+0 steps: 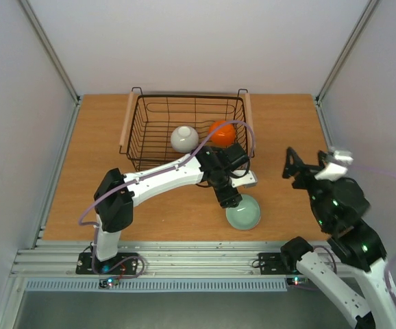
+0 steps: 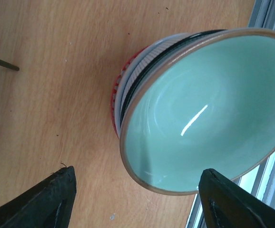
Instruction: Load the bowls into the dish rack
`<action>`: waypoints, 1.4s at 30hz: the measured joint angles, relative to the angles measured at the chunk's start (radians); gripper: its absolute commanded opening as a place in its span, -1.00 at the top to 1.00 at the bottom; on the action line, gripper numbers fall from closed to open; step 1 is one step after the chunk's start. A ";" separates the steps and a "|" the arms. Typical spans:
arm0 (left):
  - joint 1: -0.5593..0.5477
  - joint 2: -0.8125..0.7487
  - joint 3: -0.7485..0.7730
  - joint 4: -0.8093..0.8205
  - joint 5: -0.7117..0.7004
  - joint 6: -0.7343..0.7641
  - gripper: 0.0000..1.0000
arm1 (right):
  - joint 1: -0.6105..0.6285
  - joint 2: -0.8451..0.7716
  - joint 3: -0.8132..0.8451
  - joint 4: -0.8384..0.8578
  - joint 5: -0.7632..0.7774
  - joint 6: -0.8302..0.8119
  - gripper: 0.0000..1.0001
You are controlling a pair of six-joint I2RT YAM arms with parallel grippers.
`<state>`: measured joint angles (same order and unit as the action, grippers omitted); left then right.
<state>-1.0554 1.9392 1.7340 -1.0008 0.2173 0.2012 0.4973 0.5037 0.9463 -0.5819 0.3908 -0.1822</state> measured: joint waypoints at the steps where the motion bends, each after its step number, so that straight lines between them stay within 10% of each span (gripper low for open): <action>1: 0.000 0.003 0.002 0.002 0.000 -0.003 -0.40 | 0.000 -0.039 -0.006 0.003 0.016 0.000 -0.97; 12: 0.000 0.060 0.054 0.021 0.007 -0.015 -0.34 | 0.000 -0.211 -0.003 -0.020 0.116 0.000 -0.97; 42: -0.006 0.103 0.074 0.010 0.045 -0.031 0.99 | 0.000 -0.154 -0.003 -0.056 0.089 0.000 -0.97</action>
<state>-1.0618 2.0426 1.8076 -0.9913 0.2623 0.1703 0.4973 0.3500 0.9428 -0.6384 0.4793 -0.1825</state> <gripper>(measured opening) 0.027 0.986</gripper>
